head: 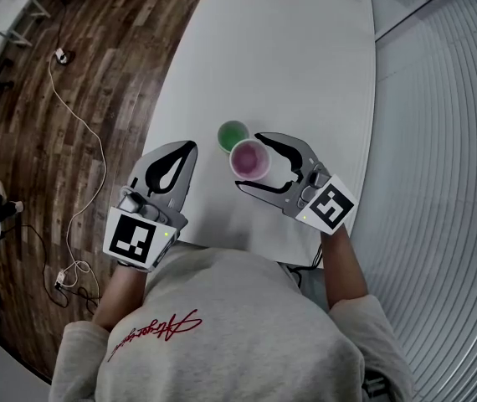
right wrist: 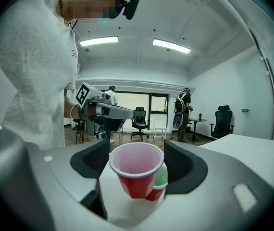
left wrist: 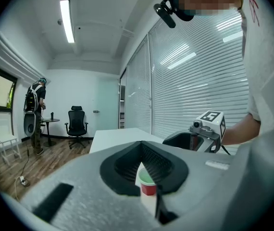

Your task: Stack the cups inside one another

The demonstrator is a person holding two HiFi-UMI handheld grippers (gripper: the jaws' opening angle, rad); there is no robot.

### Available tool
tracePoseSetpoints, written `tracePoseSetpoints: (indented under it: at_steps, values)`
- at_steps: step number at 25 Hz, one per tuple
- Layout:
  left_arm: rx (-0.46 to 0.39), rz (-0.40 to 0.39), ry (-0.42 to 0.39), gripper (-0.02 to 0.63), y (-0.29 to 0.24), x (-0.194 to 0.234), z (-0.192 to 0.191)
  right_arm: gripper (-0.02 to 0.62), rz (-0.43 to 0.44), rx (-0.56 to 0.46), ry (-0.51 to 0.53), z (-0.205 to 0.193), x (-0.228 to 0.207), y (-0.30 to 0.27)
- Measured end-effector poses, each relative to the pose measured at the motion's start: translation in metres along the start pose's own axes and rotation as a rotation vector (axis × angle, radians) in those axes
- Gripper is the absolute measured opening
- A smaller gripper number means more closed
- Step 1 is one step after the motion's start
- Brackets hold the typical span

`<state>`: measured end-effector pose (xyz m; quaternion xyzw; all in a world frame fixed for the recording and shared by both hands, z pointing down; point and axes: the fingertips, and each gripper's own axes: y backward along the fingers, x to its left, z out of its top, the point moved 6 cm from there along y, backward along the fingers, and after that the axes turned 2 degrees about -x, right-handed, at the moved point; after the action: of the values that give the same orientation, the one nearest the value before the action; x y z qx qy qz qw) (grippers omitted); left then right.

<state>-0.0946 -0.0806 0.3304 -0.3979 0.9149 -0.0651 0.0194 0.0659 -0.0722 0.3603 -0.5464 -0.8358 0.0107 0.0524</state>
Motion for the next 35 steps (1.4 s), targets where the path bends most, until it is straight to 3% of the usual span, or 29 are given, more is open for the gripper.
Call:
tracePoseSetpoints:
  at_steps: [35]
  values:
    - [0.014, 0.115, 0.002, -0.006, 0.029, 0.012, 0.000, 0.351, 0.020, -0.024, 0.021, 0.002, -0.024, -0.029]
